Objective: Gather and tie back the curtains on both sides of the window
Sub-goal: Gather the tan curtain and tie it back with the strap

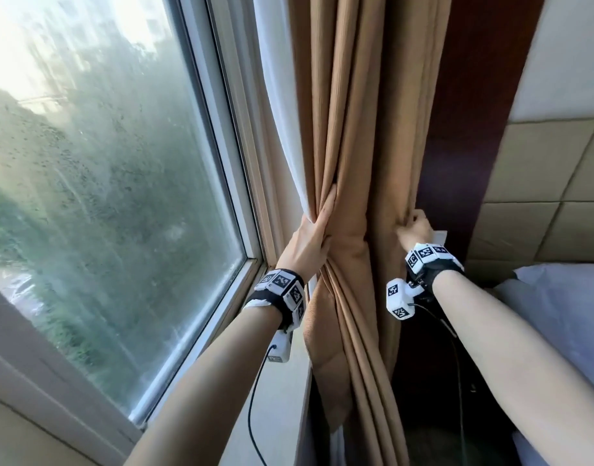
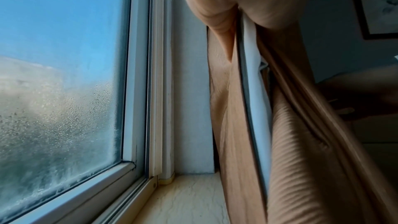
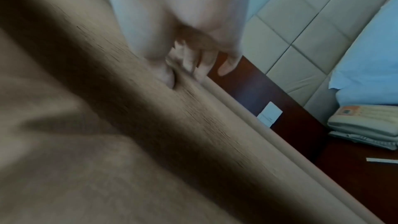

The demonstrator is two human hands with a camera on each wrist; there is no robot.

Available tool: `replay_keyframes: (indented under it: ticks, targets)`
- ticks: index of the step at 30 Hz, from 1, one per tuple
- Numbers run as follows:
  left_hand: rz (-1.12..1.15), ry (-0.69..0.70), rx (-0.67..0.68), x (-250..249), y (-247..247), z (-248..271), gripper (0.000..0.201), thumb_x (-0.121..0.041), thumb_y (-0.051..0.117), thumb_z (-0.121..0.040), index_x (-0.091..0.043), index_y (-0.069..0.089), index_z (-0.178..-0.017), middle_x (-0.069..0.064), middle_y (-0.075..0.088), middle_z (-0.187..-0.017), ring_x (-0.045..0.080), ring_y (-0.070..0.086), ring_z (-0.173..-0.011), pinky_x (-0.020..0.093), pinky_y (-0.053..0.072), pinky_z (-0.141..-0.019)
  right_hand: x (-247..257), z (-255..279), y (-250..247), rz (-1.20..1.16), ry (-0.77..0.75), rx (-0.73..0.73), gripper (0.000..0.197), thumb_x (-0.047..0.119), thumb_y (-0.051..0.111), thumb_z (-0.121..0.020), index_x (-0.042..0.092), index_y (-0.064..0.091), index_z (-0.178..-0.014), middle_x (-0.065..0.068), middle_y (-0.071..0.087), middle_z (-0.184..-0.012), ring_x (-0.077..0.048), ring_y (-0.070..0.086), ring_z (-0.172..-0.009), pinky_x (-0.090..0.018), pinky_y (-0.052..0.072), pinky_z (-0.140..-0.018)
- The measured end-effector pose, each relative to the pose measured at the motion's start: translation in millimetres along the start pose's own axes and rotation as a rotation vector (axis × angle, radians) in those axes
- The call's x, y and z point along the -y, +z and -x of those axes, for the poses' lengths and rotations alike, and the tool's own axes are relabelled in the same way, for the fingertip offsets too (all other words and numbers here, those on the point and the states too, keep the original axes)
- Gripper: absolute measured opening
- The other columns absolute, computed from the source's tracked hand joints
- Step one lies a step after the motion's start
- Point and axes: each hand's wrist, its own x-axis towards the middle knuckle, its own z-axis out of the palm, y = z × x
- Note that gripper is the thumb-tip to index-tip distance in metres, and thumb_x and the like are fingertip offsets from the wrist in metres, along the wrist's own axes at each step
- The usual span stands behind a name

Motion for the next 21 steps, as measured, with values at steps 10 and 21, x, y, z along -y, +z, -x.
replay_keyframes:
  ticks: [10,21]
  targets:
    - [0.022,-0.125,-0.056,9,19,-11,0.054,-0.007,0.047,-0.082,-0.029,0.060,-0.129,0.014,0.059,-0.121,0.031,0.058,-0.114,0.034,0.045,-0.103,-24,95,-11,0.004,-0.197,-0.265,0.026,0.013,0.048,-0.079,-0.012,0.056,-0.076,-0.031,0.062,-0.074,-0.046,0.060,-0.070,-0.037,0.043,-0.059]
    - [0.086,-0.123,-0.100,-14,23,-11,0.037,-0.051,0.061,-0.082,-0.015,0.067,-0.077,0.006,0.066,-0.072,0.021,0.064,-0.072,0.025,0.048,-0.064,-10,156,39,0.487,-0.512,0.392,0.067,0.007,0.038,-0.092,0.018,0.009,-0.151,-0.016,0.025,-0.143,-0.043,0.057,-0.103,-0.047,0.048,-0.087]
